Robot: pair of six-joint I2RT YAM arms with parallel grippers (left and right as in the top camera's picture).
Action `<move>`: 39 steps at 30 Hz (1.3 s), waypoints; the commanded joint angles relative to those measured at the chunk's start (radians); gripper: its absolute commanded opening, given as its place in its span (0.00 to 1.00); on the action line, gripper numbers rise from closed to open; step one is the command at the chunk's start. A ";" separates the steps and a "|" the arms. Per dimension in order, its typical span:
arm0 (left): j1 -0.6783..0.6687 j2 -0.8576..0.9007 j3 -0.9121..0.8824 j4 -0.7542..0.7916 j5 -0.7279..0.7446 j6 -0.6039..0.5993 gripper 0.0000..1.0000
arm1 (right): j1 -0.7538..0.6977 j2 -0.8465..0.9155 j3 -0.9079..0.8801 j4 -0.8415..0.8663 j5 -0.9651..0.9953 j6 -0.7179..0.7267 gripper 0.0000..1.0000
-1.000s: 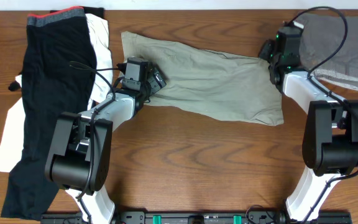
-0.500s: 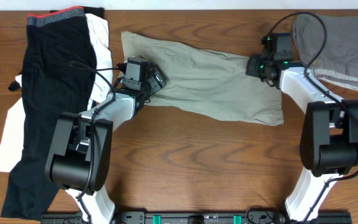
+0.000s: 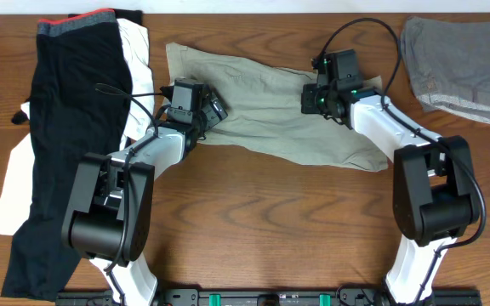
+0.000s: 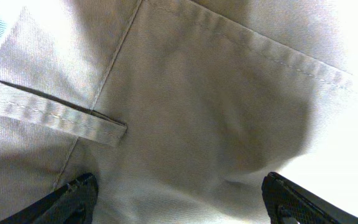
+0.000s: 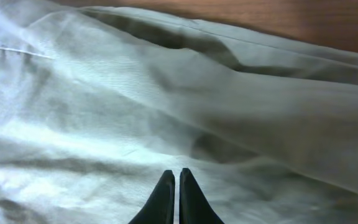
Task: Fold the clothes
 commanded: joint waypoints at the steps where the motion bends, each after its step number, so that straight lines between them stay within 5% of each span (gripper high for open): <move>1: 0.000 0.030 0.008 -0.015 -0.012 -0.009 0.86 | 0.015 0.048 0.016 0.018 0.038 -0.019 0.04; 17: 0.000 0.030 0.008 -0.016 -0.023 -0.005 0.86 | -0.089 0.162 0.016 0.424 0.248 0.096 0.08; 35: 0.000 0.030 0.008 -0.015 -0.034 -0.005 0.86 | -0.254 0.181 0.018 0.366 0.238 0.090 0.09; 39: 0.003 0.015 0.010 0.021 -0.006 0.139 0.87 | -0.262 0.114 0.024 0.302 0.213 0.089 0.08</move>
